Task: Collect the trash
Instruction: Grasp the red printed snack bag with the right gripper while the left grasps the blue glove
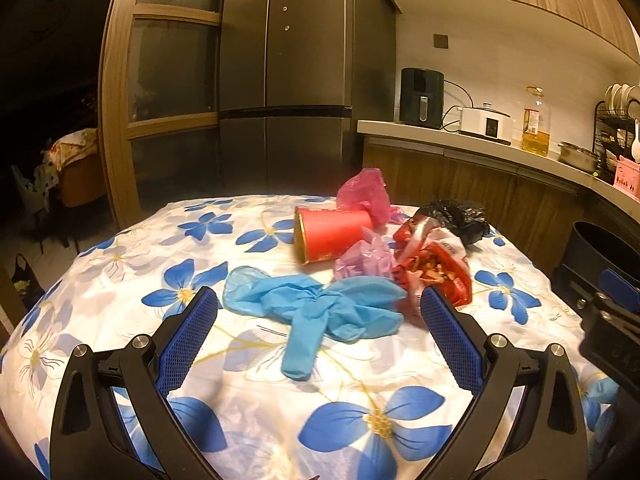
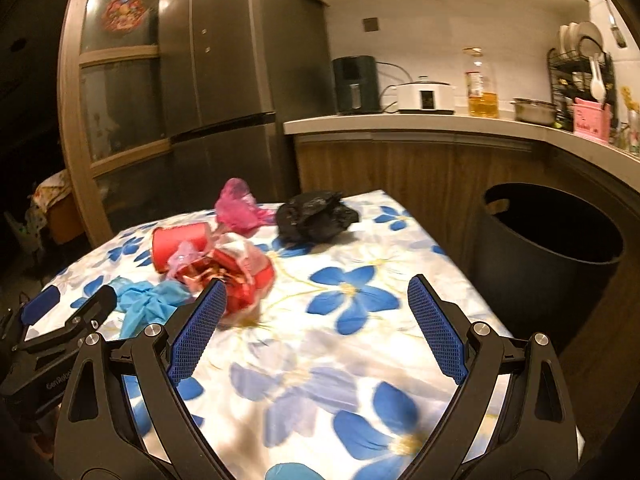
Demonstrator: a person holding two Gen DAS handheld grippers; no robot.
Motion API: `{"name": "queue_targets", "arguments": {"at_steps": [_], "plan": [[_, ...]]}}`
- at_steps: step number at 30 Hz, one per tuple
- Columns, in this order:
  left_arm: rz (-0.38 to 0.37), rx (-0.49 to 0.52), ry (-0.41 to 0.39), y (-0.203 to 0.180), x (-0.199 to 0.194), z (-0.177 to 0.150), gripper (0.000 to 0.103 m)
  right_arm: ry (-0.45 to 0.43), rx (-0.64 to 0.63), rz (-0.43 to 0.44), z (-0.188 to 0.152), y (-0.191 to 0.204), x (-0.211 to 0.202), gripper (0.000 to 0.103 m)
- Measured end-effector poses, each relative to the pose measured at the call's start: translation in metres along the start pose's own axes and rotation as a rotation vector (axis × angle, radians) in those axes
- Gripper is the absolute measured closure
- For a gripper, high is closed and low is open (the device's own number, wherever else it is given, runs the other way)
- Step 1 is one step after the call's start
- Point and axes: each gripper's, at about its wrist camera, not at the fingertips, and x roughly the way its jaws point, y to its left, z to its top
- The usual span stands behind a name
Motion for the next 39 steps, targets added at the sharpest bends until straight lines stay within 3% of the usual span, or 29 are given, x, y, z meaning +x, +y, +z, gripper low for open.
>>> {"name": "queue_targets", "arguments": {"at_steps": [9, 18, 27, 29, 39], "plan": [[0.018, -0.032, 0.012, 0.018, 0.013, 0.003, 0.006, 0.028, -0.005, 0.055, 0.004, 0.026, 0.038, 0.017], [0.002, -0.061, 0.05, 0.028, 0.029, 0.005, 0.006, 0.099, -0.019, 0.087, 0.005, 0.048, 0.082, 0.036], [-0.007, -0.046, 0.1, 0.024, 0.042, 0.002, 0.012, 0.154, -0.054, 0.099, 0.0, 0.06, 0.104, 0.078], [-0.009, -0.042, 0.107, 0.023, 0.044, 0.002, 0.014, 0.151, -0.064, 0.105, 0.0, 0.061, 0.102, 0.101], [-0.034, -0.019, 0.169, 0.017, 0.054, -0.005, 0.036, 0.087, -0.033, 0.106, 0.005, 0.042, 0.068, 0.102]]}}
